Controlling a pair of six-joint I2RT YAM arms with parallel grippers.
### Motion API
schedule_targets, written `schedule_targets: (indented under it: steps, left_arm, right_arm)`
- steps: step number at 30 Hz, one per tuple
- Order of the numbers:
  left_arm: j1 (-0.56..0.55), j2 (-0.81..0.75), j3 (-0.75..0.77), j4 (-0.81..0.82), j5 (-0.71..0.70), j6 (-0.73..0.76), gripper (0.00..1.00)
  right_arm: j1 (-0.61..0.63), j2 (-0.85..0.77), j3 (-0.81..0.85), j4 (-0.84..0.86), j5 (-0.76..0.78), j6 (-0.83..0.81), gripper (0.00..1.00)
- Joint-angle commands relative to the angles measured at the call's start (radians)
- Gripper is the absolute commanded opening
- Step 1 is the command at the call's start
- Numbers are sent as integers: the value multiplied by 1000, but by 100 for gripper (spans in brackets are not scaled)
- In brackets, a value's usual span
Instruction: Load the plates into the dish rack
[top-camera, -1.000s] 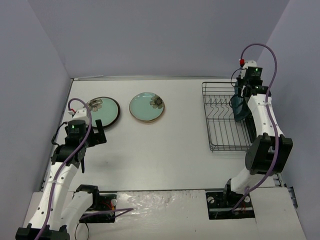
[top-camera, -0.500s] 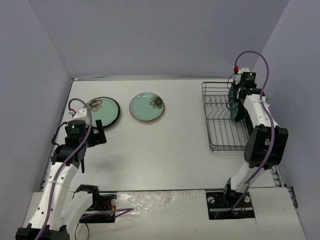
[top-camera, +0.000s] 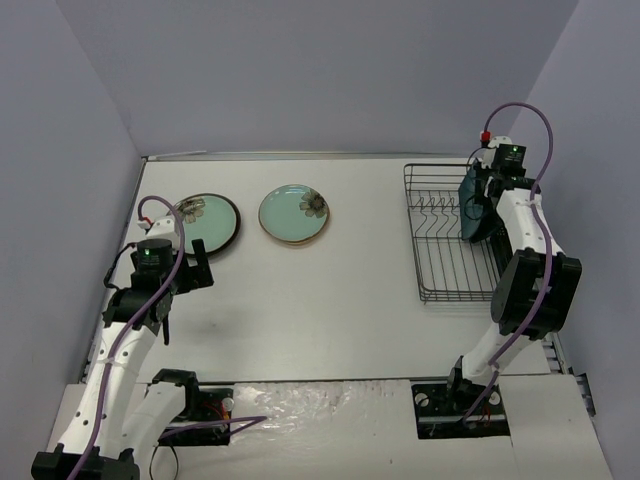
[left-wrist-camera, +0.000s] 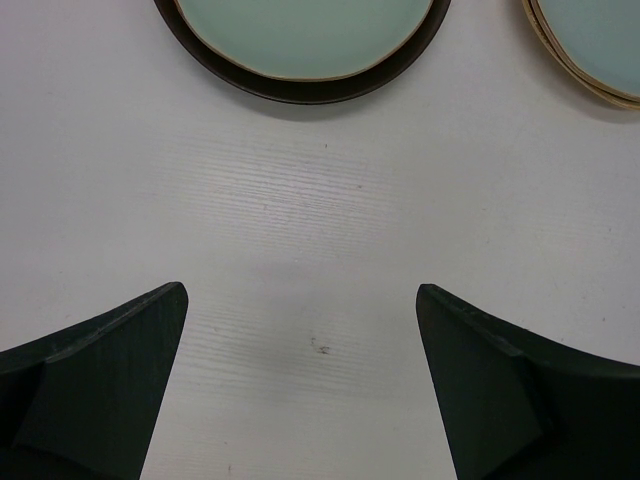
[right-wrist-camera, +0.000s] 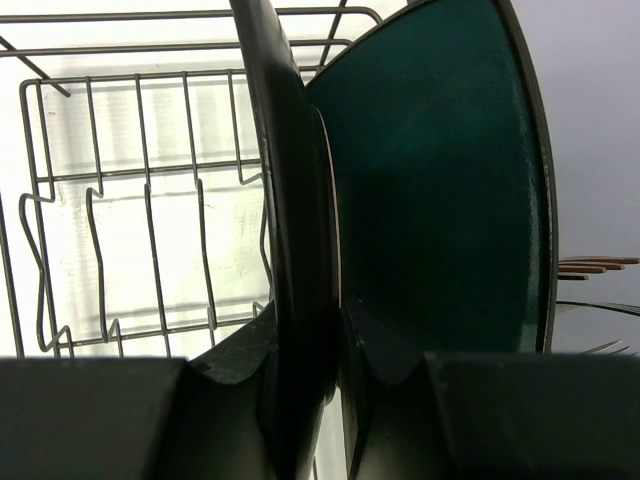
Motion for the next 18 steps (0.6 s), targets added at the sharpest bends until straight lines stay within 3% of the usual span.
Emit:
schedule_targets:
  steps: [1, 11, 14, 18]
  left_arm:
    - [-6, 8, 41, 26, -7, 10, 97]
    - [-5, 11, 39, 24, -9, 10, 97]
    - [-6, 11, 39, 24, -9, 10, 97]
    - [-6, 7, 39, 23, -10, 10, 97]
  right_arm:
    - [-3, -4, 71, 49, -12, 28, 12]
    - [-5, -2, 62, 46, -2, 35, 19]
    - [-3, -9, 58, 48, 1, 38, 32]
    - [-3, -10, 62, 48, 10, 44, 35]
